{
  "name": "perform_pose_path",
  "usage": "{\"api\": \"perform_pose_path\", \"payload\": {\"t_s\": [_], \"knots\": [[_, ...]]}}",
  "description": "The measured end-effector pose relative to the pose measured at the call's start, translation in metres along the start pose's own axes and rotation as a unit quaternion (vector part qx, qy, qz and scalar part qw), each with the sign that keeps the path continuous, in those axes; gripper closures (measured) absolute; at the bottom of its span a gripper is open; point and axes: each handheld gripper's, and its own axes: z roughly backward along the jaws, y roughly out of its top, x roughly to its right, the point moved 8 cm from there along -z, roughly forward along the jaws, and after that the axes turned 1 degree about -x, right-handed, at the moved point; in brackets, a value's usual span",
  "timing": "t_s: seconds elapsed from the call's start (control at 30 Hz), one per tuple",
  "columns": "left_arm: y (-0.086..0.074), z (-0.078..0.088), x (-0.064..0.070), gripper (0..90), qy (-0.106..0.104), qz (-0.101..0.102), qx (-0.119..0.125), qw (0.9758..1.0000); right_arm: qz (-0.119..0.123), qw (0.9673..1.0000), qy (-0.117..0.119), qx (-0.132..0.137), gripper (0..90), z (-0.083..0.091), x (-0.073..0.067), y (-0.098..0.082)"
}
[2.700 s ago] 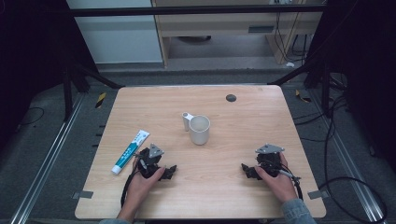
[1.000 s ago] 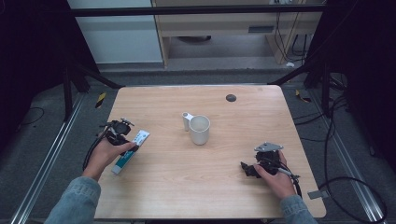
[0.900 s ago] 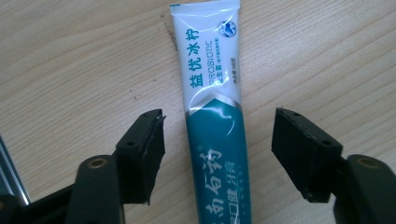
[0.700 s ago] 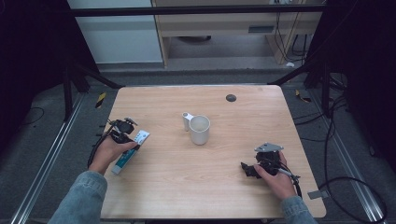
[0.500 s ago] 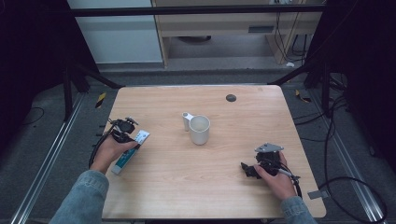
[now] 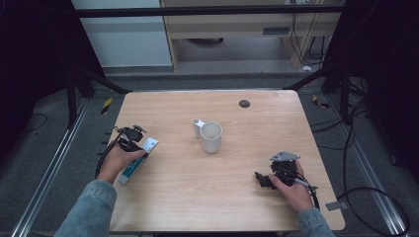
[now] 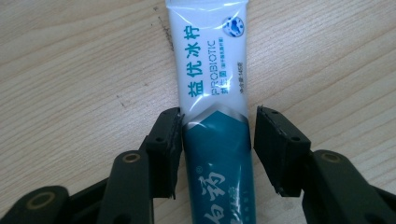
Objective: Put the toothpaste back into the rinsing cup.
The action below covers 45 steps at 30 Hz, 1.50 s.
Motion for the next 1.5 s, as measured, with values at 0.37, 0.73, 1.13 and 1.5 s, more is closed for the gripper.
{"api": "perform_pose_path", "payload": {"t_s": [0.37,0.73,1.13,1.5], "knots": [[-0.0014,-0.0014,-0.0017,52.3,-0.002,0.003,0.002,1.0,0.0,1.0,0.0,0.0,1.1,0.0,0.0,0.0],[-0.0013,-0.0028,-0.0018,52.4,-0.002,0.005,0.006,1.0,0.0,1.0,0.0,0.0,1.1,0.0,0.0,0.0],[-0.0011,-0.0072,-0.0004,53.0,-0.006,0.007,0.002,1.0,0.0,1.0,0.0,0.0,1.1,0.0,0.0,0.0],[-0.0013,-0.0071,-0.0006,56.0,-0.016,0.006,-0.004,0.9998,0.0,1.0,0.0,0.0,1.1,0.0,0.0,0.0]]}}
